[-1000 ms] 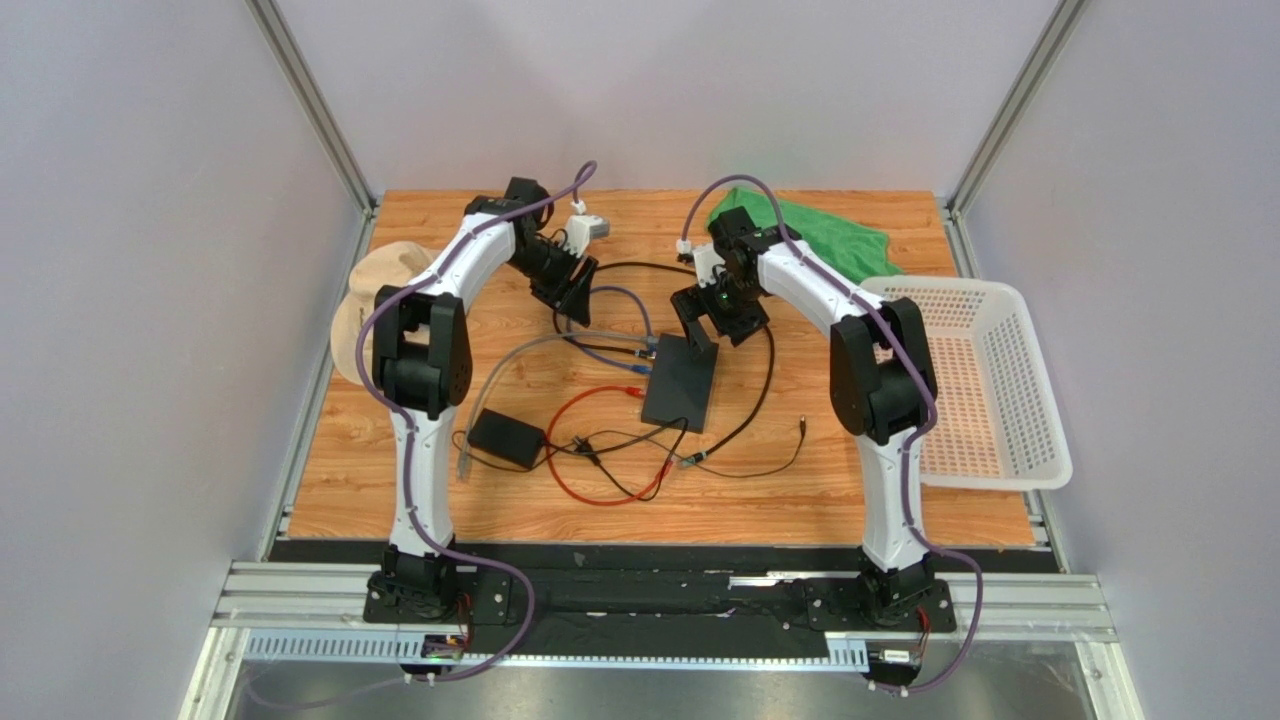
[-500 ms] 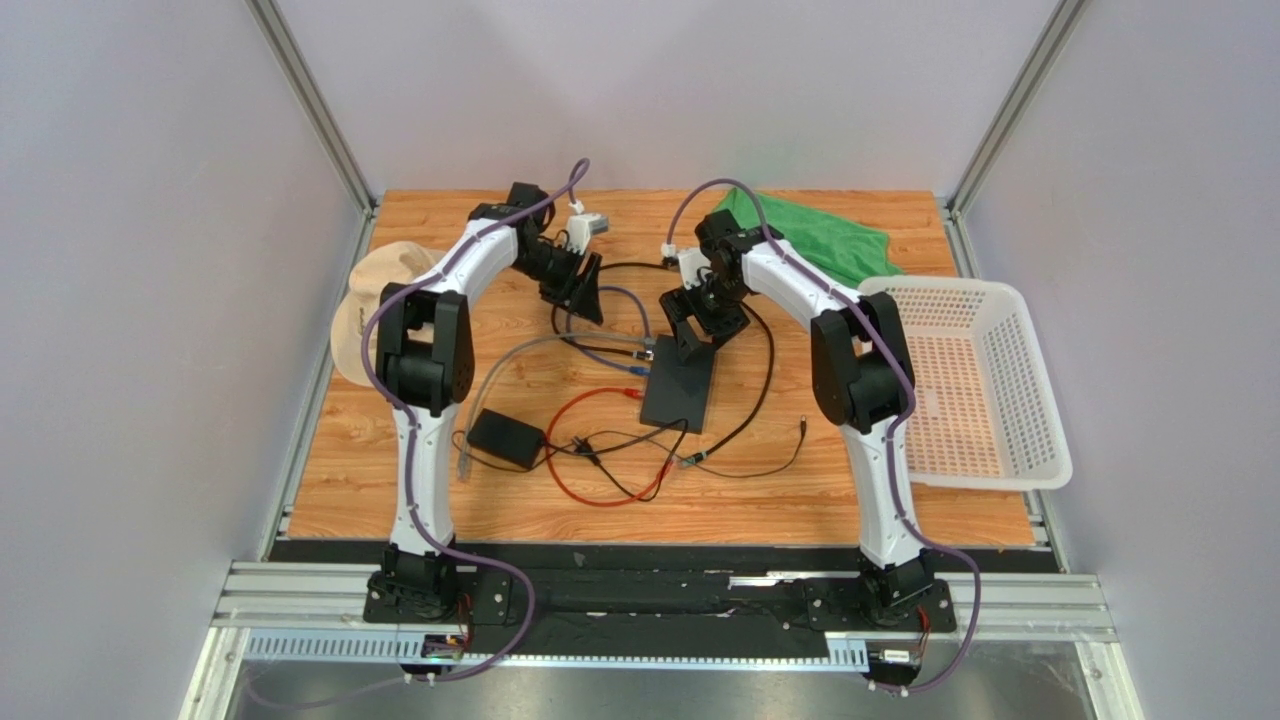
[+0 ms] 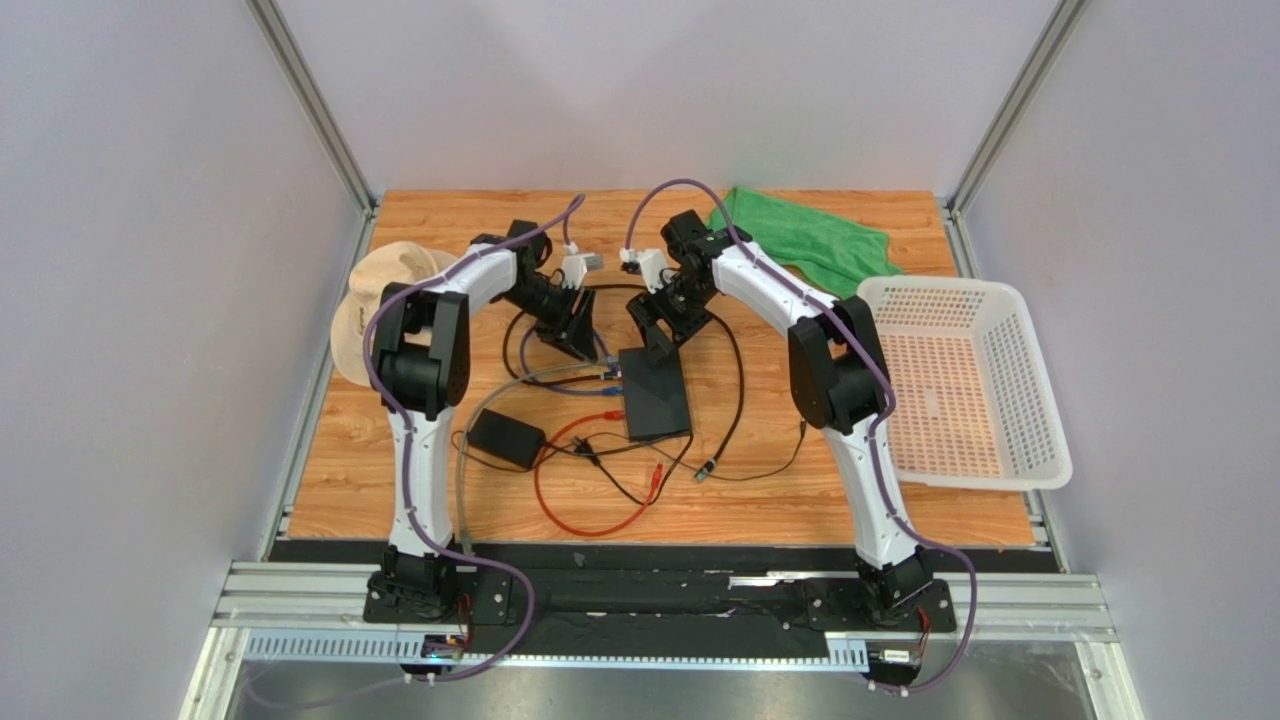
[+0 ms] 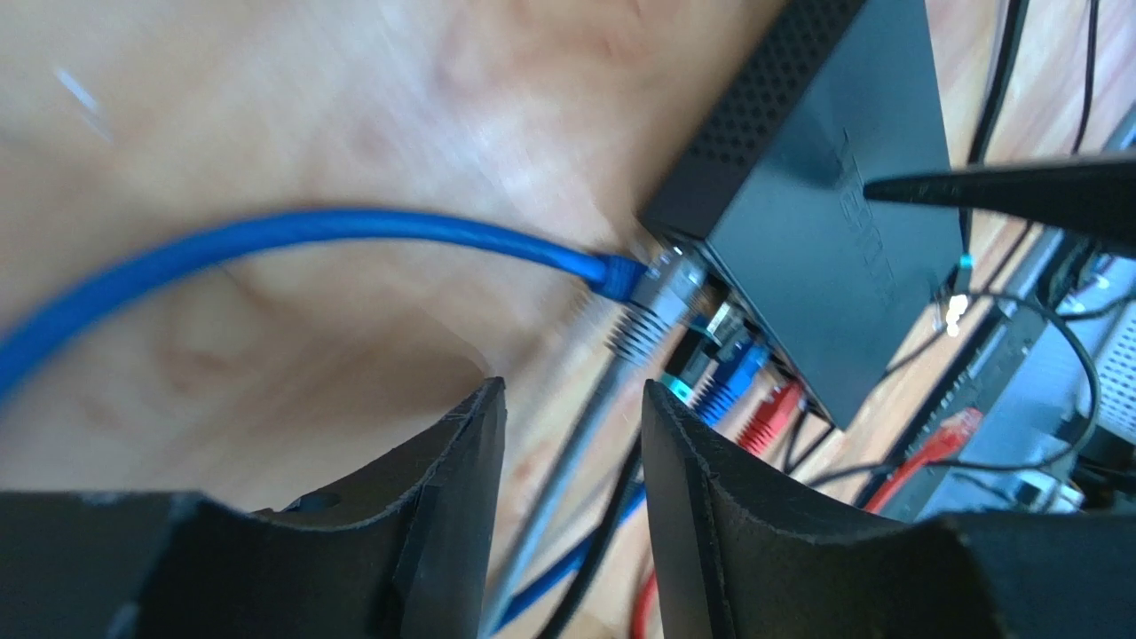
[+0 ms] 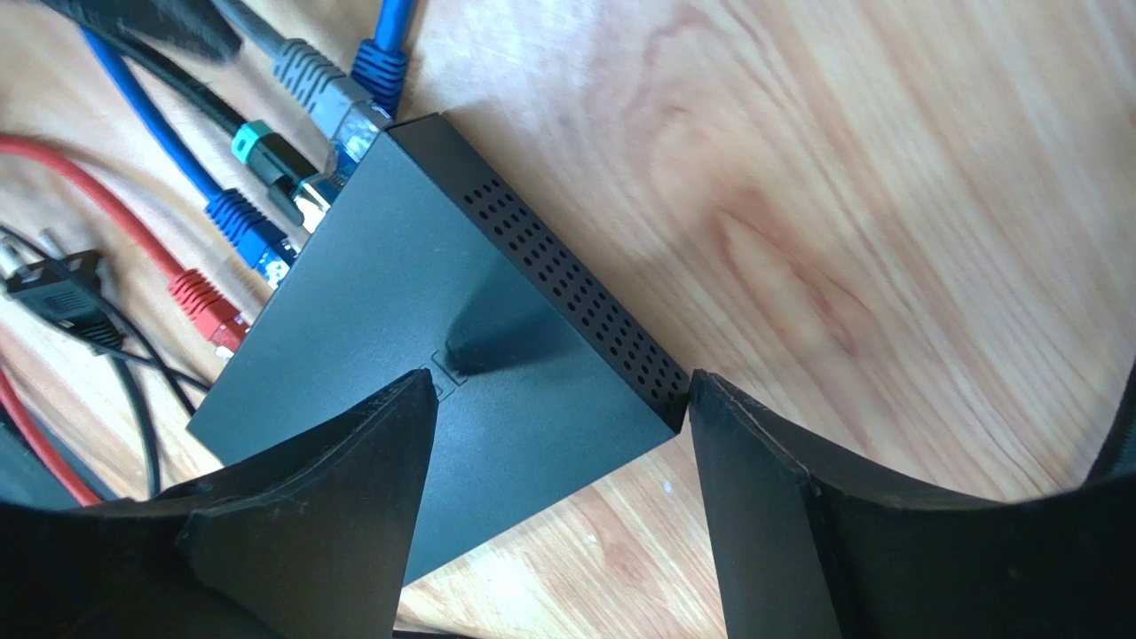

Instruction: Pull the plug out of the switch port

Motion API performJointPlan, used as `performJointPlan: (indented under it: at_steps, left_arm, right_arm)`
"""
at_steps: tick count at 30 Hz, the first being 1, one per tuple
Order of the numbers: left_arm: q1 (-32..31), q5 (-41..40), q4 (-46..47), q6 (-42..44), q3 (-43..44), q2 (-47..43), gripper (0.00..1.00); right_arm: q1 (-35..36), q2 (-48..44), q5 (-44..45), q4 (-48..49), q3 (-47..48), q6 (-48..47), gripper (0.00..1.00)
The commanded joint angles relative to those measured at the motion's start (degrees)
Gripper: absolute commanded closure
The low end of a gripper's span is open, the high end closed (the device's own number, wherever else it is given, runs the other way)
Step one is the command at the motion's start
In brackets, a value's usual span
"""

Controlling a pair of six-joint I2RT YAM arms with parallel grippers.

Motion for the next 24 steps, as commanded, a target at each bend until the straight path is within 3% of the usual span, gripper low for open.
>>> performJointPlan:
  at_steps: [1, 6, 12, 16, 19, 24]
  left_arm:
    - [0.2, 0.9, 0.8, -0.6, -6.9, -6.6, 0.5]
    - [0.2, 0.1, 6.5, -2.5, -13.5, -11.6, 0.49]
    - [0.2, 0.2, 5.7, -2.1, -10.5, -14.4, 0.49]
    - [0.2, 1.0, 5.6, -5.7, -6.7, -11.3, 0.49]
    - [0.2, 1.3, 5.3, -9.6, -3.9, -8.3, 0.49]
    - [0.2, 2.4, 6.5, -13.7, -3.2, -6.1, 0.49]
  right_arm:
    - [0.5, -0.6, -4.6, -0.2, 2.2, -2.3, 0.28]
    - [0.3, -3.0, -0.5, -0.1, 1.7, -1.0, 0.22]
    - [-1.7, -11.4, -0.7, 1.8, -0.6, -0.3, 0.19]
    - [-1.8, -17.5, -2.3, 7.2, -7.8, -2.4, 0.19]
    - [-1.8, -19.1, -4.3, 10.6, -10.1, -0.9, 0.22]
    - [-1.6, -16.5, -8.1, 8.5, -9.1, 2.7, 0.29]
